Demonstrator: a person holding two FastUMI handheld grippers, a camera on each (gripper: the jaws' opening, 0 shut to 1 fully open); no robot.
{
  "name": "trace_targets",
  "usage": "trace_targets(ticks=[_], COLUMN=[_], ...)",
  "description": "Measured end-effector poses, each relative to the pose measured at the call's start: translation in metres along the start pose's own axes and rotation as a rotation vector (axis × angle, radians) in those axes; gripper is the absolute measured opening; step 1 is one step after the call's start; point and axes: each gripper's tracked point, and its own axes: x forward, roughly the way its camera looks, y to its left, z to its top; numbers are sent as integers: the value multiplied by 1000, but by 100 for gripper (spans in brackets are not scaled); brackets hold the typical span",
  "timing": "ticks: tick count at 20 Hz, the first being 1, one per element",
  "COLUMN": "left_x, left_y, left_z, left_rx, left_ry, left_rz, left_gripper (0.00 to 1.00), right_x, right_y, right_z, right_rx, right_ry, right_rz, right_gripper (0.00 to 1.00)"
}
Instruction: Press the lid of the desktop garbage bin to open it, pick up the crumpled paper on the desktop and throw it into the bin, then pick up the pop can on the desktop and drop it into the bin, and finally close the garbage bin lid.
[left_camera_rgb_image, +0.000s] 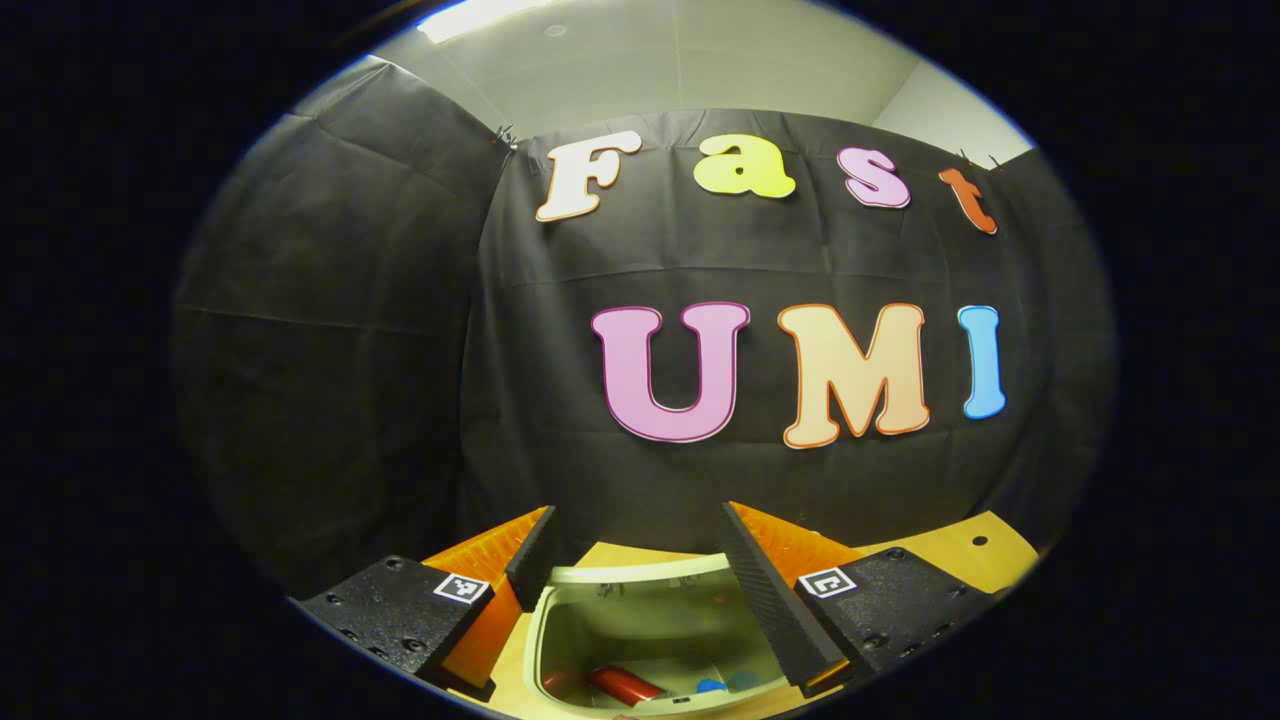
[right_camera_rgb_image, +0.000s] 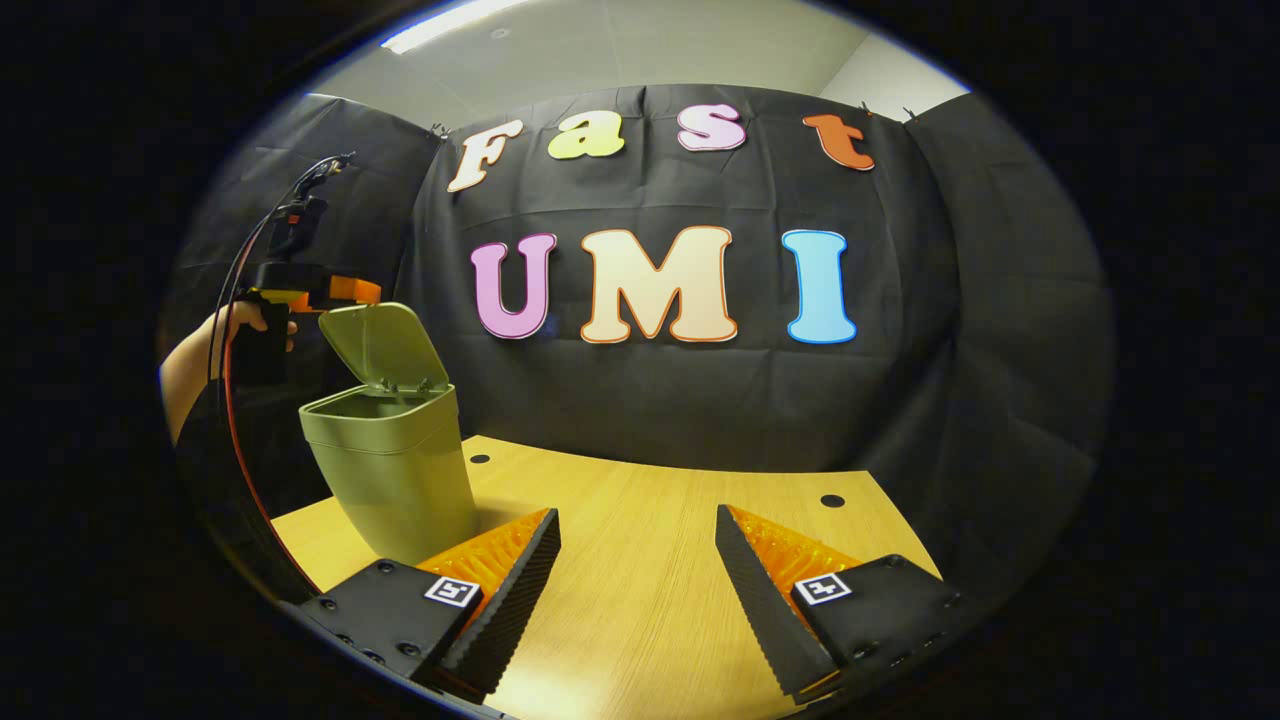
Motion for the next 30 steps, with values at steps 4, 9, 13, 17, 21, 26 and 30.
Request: trace_targets(ticks=[4,9,13,17,21,26,30], left_x=[-22,-37,-40,-42,-40,-43,-40], left_y=[-13,-27,-28,-28,-27,-31,-36], left_z=[-36,-70,-100,-118,-127,-126,-118], left_rx=[-3,-6,-21,-24,18,-8,-11], left_ry=[45,82,129,158,180,135,77], left_rz=[-18,-41,-39,-43,-11,-28,-52], left_gripper=[96,96,98,99,96,96,96], right_x=[0,1,0,2,7,4,4], right_y=[4,6,9,5,3,5,-2], right_z=[0,-1,-6,-8,-15,-17,-4], right_rx=[24,20,6,7,12,39,42], right_ry=[8,16,25,32,49,39,20], right_rz=[30,42,47,38,29,27,21], right_gripper=[98,100,98,98,98,98,98])
